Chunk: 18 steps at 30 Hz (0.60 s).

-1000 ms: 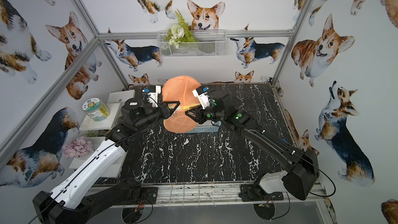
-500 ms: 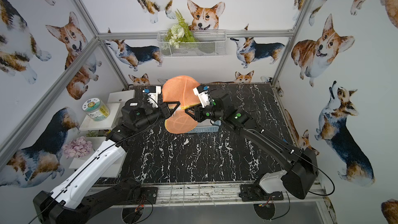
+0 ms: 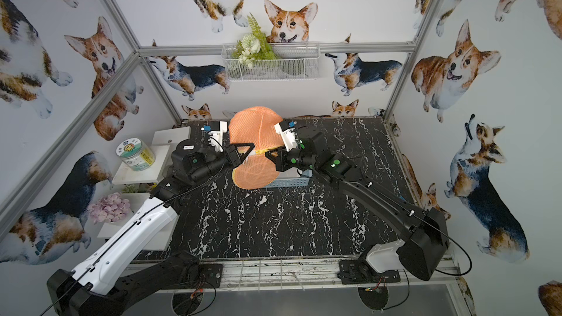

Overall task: Turn the laundry bag inside out
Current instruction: Zip the zipper on the laundry bag.

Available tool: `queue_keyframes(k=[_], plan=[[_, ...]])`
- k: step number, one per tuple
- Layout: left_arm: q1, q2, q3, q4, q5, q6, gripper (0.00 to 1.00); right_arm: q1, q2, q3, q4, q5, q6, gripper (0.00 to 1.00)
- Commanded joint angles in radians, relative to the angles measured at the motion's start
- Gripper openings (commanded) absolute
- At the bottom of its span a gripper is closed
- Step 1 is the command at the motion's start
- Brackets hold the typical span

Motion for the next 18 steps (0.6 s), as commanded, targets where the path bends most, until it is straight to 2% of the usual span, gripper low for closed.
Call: queue_keyframes(k=[1, 13, 18], plan=[[0.0, 0.0, 0.0, 0.036, 0.012, 0.005, 0.0, -0.006, -0.015, -0.015, 0.014, 0.026, -0.002, 0.0], [0.01, 0.003, 0.003, 0.016, 0.017, 0.027, 0.0, -0.056, -0.054, -0.041, -0.057, 0.048, -0.014, 0.0], [0.062, -0.009, -0.017, 0.042, 0.076, 0.001, 0.0, -0.097, -0.087, -0.103, -0.111, 0.066, -0.017, 0.0]])
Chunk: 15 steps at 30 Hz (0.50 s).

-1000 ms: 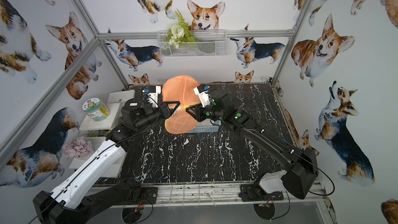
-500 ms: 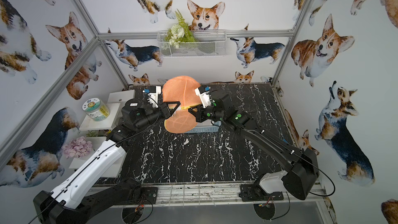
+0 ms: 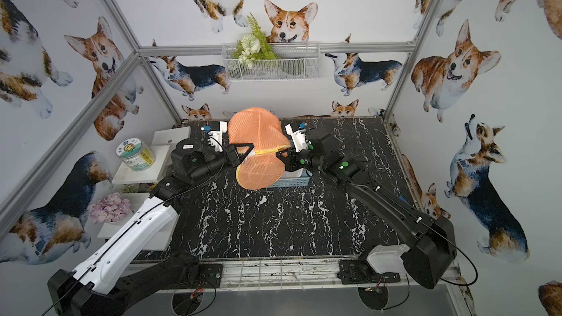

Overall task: Turn the laundry bag inside out
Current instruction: Zip the zipper on the laundry bag.

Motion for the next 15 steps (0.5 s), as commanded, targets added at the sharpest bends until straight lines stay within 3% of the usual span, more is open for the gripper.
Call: queue_keyframes(k=[1, 11, 15], plan=[[0.029, -0.009, -0.014, 0.047, 0.047, -0.009, 0.0, -0.023, -0.032, -0.038, -0.064, 0.048, -0.006, 0.0], [0.025, 0.083, -0.04, -0.036, 0.175, 0.056, 0.0, -0.042, -0.05, -0.009, -0.109, 0.011, -0.103, 0.0], [0.018, 0.056, -0.033, -0.147, 0.111, 0.115, 0.48, -0.042, -0.021, 0.037, -0.131, -0.006, -0.133, 0.0]])
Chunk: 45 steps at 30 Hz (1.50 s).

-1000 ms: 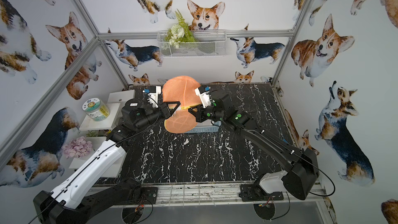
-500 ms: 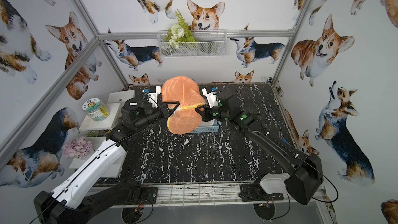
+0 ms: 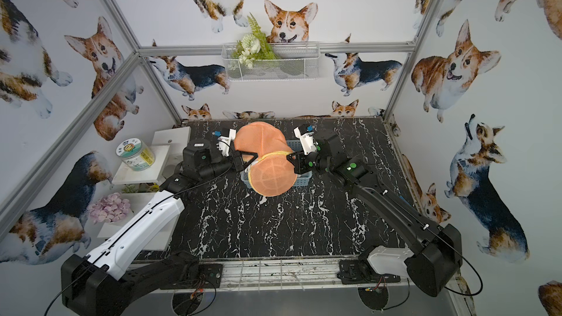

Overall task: Turn the laundry bag inside out
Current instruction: Zip the zipper on the laundry bag.

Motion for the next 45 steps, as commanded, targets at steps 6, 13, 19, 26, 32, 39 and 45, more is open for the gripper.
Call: queue_keyframes(k=[6, 13, 19, 26, 32, 39, 45], plan=[[0.0, -0.078, 0.012, -0.174, -0.131, 0.12, 0.74, -0.002, 0.04, 0.067, -0.082, 0.034, -0.082, 0.0], [-0.055, -0.107, 0.072, -0.149, -0.136, 0.239, 0.81, -0.002, 0.056, 0.108, -0.151, 0.021, -0.143, 0.0], [-0.226, 0.021, 0.149, -0.156, -0.221, 0.325, 0.82, -0.002, 0.078, 0.139, -0.172, -0.067, -0.174, 0.0], [-0.329, 0.102, 0.205, -0.214, -0.393, 0.43, 0.84, 0.005, 0.076, 0.139, -0.138, -0.178, -0.165, 0.0], [-0.373, 0.087, 0.222, -0.235, -0.464, 0.493, 0.85, 0.006, 0.074, 0.136, -0.146, -0.203, -0.187, 0.0], [-0.378, 0.135, 0.227, -0.264, -0.49, 0.502, 0.72, 0.005, 0.071, 0.136, -0.125, -0.239, -0.179, 0.0], [-0.378, 0.137, 0.217, -0.241, -0.467, 0.493, 0.34, 0.006, 0.058, 0.119, -0.103, -0.22, -0.155, 0.0]])
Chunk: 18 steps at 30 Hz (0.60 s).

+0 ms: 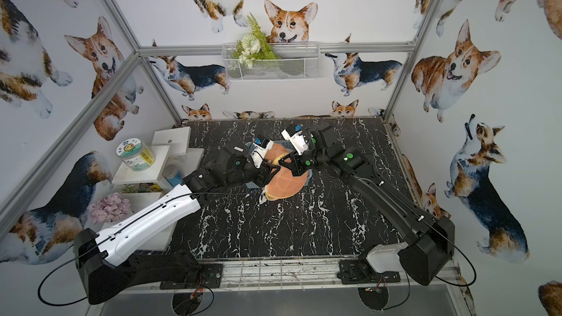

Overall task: Turn the laundry bag inside out
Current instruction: Zip the zipper on the laundry bag.

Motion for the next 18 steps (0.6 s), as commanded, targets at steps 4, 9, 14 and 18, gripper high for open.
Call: queue_keyframes(k=[4, 9, 14, 18], plan=[[0.0, -0.003, 0.006, 0.017, 0.04, -0.001, 0.12, 0.002, -0.014, -0.03, 0.063, 0.022, 0.032, 0.0], [0.0, -0.005, 0.005, 0.027, 0.06, -0.024, 0.0, -0.006, -0.009, -0.05, 0.067, 0.083, 0.044, 0.0], [-0.001, -0.026, 0.01, 0.023, 0.078, -0.031, 0.0, -0.025, -0.021, -0.075, 0.058, 0.138, 0.054, 0.0], [0.002, -0.049, 0.004, 0.019, 0.07, -0.037, 0.0, -0.058, -0.044, -0.113, 0.062, 0.147, 0.063, 0.0]])
